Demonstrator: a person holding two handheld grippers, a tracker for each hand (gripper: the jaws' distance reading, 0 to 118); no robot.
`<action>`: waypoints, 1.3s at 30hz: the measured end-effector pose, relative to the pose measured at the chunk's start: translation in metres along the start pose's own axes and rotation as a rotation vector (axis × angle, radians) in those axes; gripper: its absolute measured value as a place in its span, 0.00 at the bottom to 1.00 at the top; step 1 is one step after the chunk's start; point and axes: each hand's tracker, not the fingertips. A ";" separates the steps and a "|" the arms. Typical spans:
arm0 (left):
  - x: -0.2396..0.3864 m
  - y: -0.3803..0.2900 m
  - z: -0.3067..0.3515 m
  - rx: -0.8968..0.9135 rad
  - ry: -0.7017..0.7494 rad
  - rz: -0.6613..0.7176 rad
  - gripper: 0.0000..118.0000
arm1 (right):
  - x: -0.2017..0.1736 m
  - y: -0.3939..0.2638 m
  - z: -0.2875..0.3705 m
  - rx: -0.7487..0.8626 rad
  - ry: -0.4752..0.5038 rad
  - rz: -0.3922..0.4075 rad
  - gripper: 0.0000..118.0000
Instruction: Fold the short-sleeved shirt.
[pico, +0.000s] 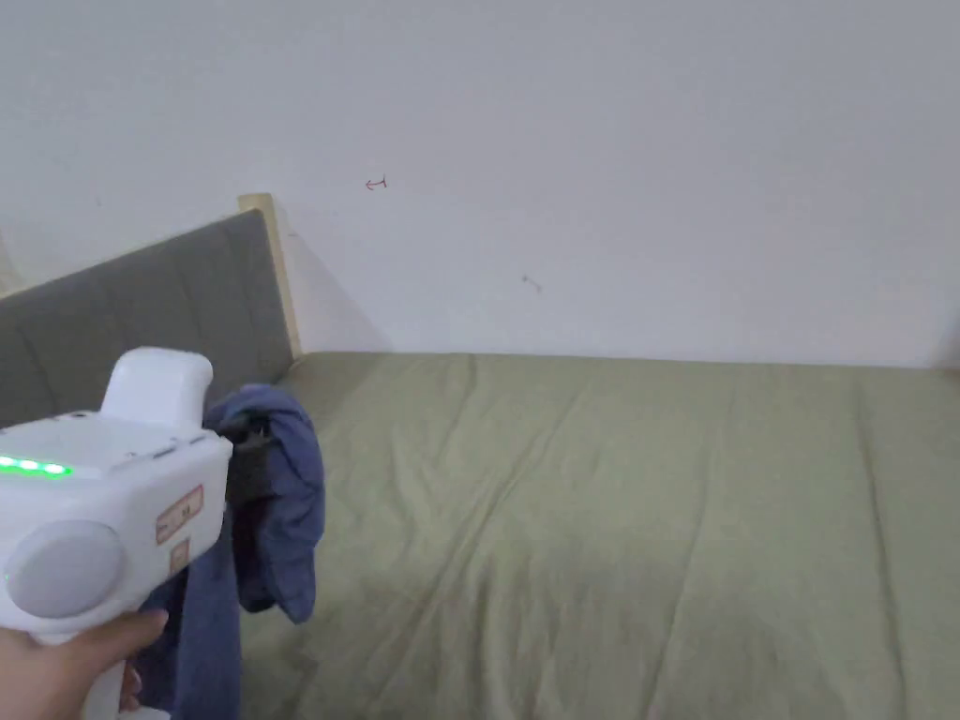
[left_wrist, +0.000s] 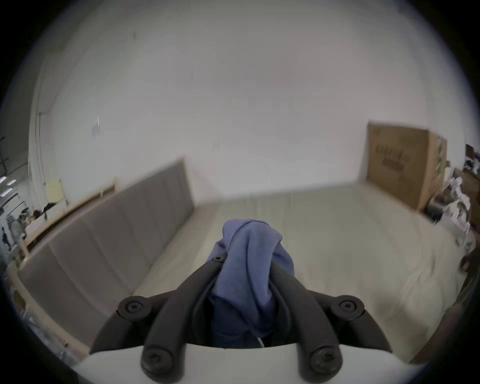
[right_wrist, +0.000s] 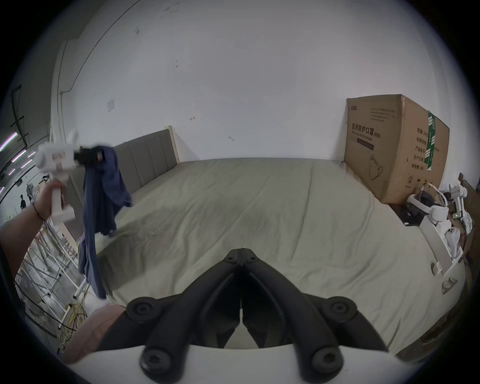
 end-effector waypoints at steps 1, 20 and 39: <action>0.009 0.022 0.012 0.060 -0.042 0.014 0.09 | 0.003 0.003 0.006 0.022 0.008 -0.007 0.00; 0.381 -0.042 -0.058 -0.606 -0.806 -0.021 0.09 | 0.107 -0.015 0.087 0.132 -0.220 -0.189 0.00; 0.287 -0.071 -0.034 -0.639 -0.677 0.348 0.96 | 0.094 -0.032 0.057 0.054 -0.176 -0.186 0.00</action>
